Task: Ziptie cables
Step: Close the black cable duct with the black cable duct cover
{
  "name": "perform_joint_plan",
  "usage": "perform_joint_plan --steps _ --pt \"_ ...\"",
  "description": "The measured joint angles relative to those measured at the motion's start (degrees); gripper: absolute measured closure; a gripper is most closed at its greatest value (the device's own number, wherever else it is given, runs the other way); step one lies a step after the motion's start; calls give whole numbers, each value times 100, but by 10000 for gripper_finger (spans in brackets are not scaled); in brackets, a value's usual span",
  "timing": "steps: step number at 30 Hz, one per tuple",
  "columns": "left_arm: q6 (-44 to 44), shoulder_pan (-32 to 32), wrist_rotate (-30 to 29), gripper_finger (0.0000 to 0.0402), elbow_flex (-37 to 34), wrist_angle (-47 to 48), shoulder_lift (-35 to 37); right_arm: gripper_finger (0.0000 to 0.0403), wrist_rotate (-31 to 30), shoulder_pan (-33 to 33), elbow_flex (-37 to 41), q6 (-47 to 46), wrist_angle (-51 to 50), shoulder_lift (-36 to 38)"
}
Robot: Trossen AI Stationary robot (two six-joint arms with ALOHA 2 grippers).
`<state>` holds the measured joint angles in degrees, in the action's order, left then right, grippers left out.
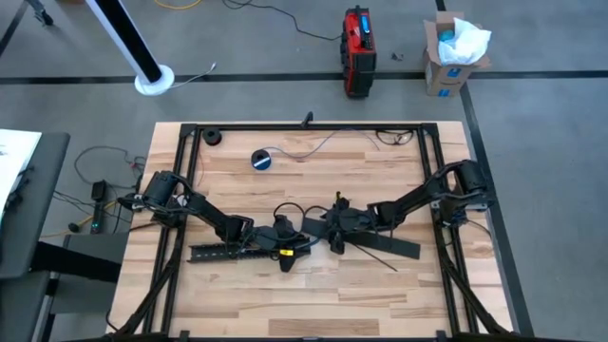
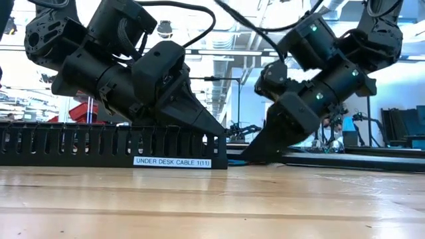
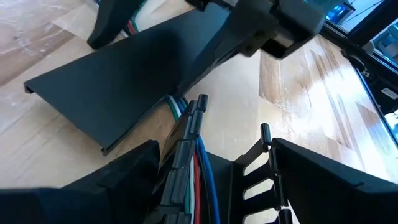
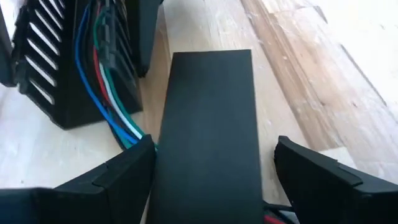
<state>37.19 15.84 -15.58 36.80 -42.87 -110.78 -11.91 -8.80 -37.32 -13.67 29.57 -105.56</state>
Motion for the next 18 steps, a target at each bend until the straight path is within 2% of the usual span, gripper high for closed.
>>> perform_joint_plan --steps 6,12,18 --pt "-55 0 -10 104 2 -3 0 101 12 -30 -195 -111 30 -433" --pt "-57 0 -10 104 0 -4 0 190 -304 -149 -319 142 -380 -310" --pt "-57 0 -10 104 2 -8 0 190 -298 -120 -316 179 -490 -230"
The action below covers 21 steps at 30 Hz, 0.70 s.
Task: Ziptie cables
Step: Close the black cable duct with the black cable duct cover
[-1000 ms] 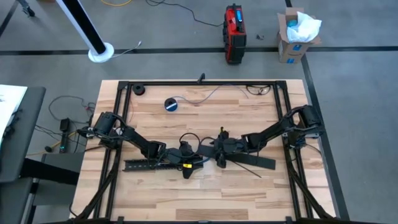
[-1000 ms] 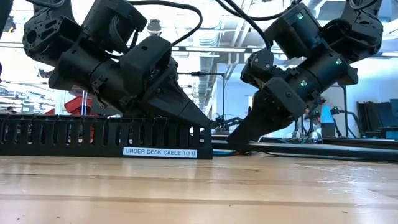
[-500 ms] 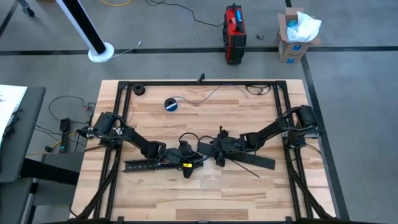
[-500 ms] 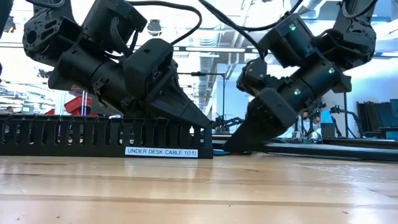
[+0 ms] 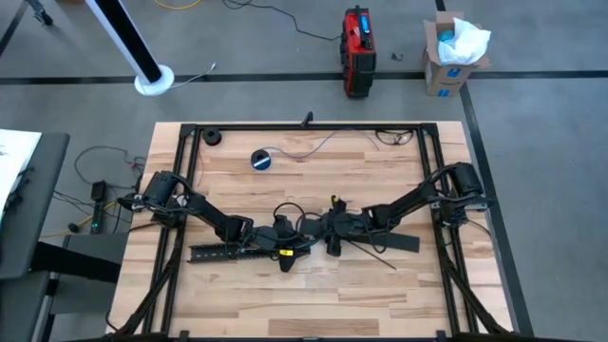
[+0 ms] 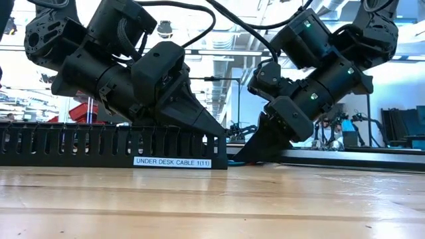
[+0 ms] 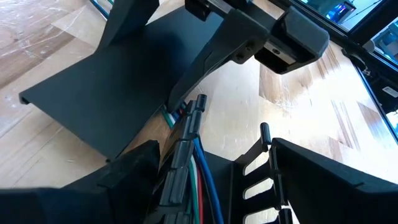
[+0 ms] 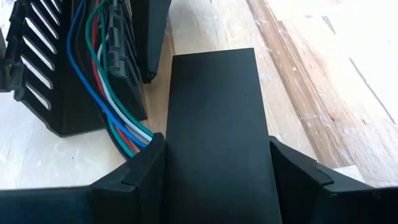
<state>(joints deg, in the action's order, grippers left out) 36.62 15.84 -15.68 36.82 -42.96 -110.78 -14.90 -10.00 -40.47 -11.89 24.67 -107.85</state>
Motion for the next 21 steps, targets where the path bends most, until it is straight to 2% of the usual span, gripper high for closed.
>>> perform_joint_plan --steps 7,14,21 --pt "-52 0 4 104 -2 -3 0 190 -4 -2 -63 59 -229 243" --pt "-339 0 30 104 -6 -63 -4 190 -129 -6 -65 156 -843 1054" --pt "-868 91 238 104 -2 -136 2 190 756 -262 -78 64 -948 1495"
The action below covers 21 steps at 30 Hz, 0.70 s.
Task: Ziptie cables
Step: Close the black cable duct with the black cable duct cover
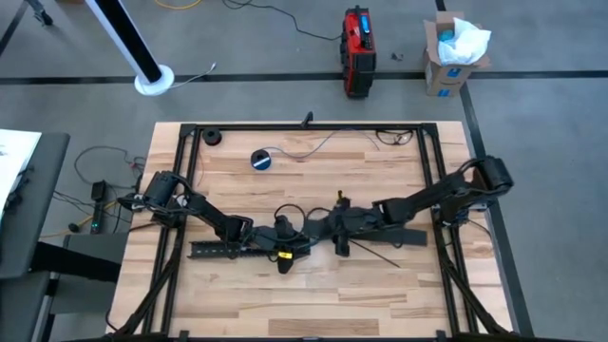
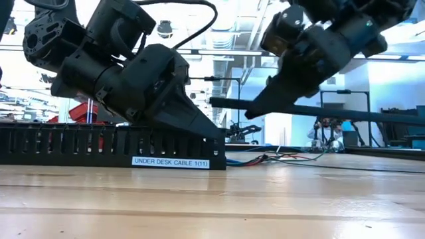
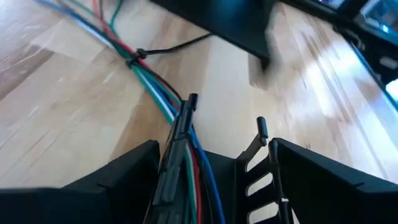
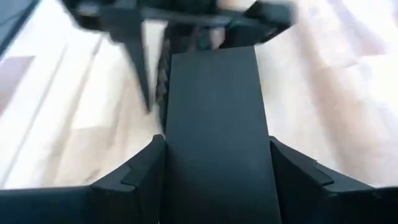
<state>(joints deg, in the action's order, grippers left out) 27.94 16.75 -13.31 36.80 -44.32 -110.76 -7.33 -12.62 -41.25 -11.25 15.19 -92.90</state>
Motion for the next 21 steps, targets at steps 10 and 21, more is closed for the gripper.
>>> perform_joint_plan --steps 10,21 --pt "-872 176 -18 104 369 396 -9 190 129 -302 -51 -367 31 -22" --pt "-1016 178 -228 104 466 754 4 190 101 -315 -271 -594 26 -31"
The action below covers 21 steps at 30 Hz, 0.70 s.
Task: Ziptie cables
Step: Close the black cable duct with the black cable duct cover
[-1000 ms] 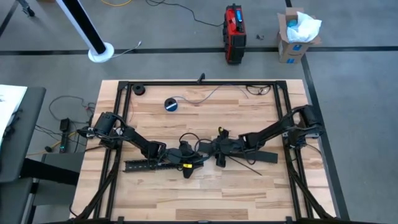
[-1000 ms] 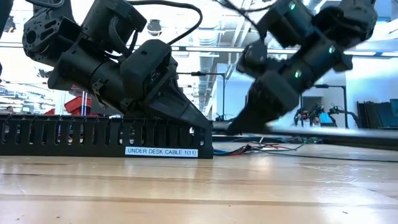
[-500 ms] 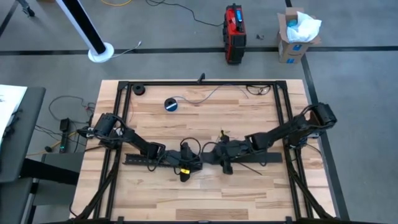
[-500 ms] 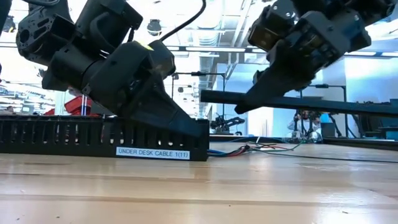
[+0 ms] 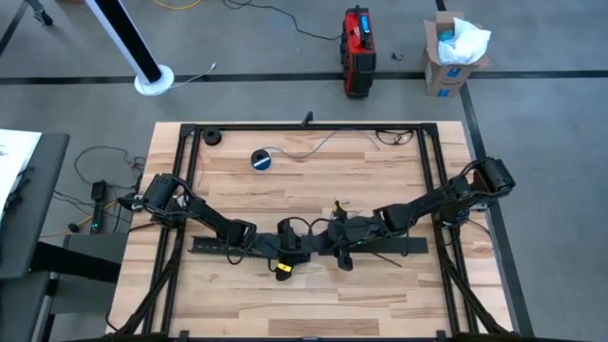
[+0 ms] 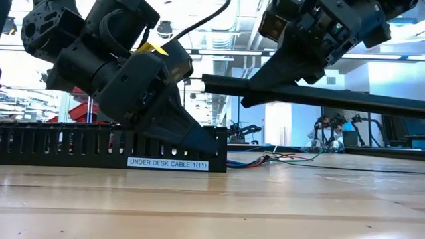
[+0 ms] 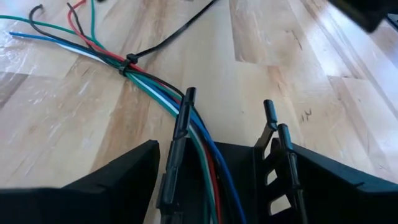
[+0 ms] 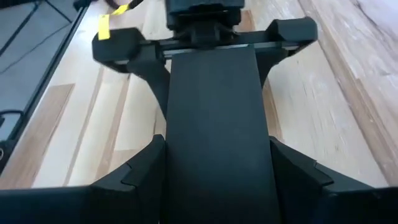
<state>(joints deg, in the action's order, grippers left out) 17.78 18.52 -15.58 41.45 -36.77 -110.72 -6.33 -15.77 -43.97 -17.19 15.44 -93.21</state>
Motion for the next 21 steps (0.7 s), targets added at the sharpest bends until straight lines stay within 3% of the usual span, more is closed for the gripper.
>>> perform_joint_plan --steps 21 --pt "-17 0 -373 104 0 4 4 190 -59 -32 -11 -14 -61 -209"
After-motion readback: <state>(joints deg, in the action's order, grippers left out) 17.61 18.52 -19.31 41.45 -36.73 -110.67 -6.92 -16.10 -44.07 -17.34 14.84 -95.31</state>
